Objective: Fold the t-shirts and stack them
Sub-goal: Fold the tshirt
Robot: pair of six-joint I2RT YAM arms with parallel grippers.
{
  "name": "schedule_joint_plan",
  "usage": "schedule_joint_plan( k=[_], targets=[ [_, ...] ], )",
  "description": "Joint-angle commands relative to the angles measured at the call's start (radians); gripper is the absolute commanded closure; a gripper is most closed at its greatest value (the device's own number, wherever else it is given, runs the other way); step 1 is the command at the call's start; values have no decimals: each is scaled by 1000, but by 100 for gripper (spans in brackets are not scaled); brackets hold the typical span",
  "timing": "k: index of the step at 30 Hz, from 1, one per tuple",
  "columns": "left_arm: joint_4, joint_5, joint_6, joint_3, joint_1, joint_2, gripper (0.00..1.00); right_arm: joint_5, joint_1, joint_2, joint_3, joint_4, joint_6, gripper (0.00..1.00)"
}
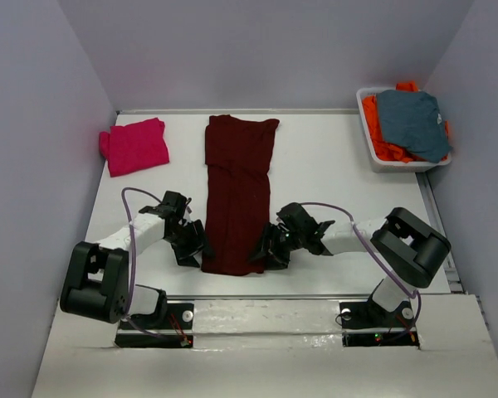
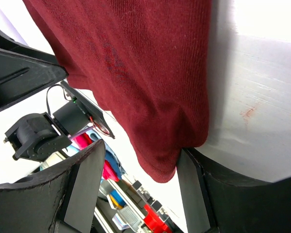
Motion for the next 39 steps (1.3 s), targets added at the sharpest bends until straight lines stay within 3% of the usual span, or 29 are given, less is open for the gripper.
schedule_joint_plan(
  k=[1,10,18,21,27,30,31,39],
  targets=[
    [8,15,20,-23,8,21,33,15,8,-36,-1,-3,-17,35],
    [52,81,0,-55,8,27,37,17,8,-34,-5,5,-10,36],
    [77,115,-14,-73,8,-1,47,9,8,-15,16,0,-20,45],
    [89,121,-19,-73,8,-2,53,0,8,10,36,2,-29,53],
    [105,133,-17,-69,8,1,67,-26,-3,59,85,-7,-56,82],
    [108,148,-11,-64,8,2,81,-39,-3,65,120,-41,-81,89],
    [106,156,-9,-63,8,-1,91,-43,-3,64,133,-58,-104,93],
    [1,185,46,-69,8,-85,94,-101,-12,-34,173,-271,-178,93]
  ],
)
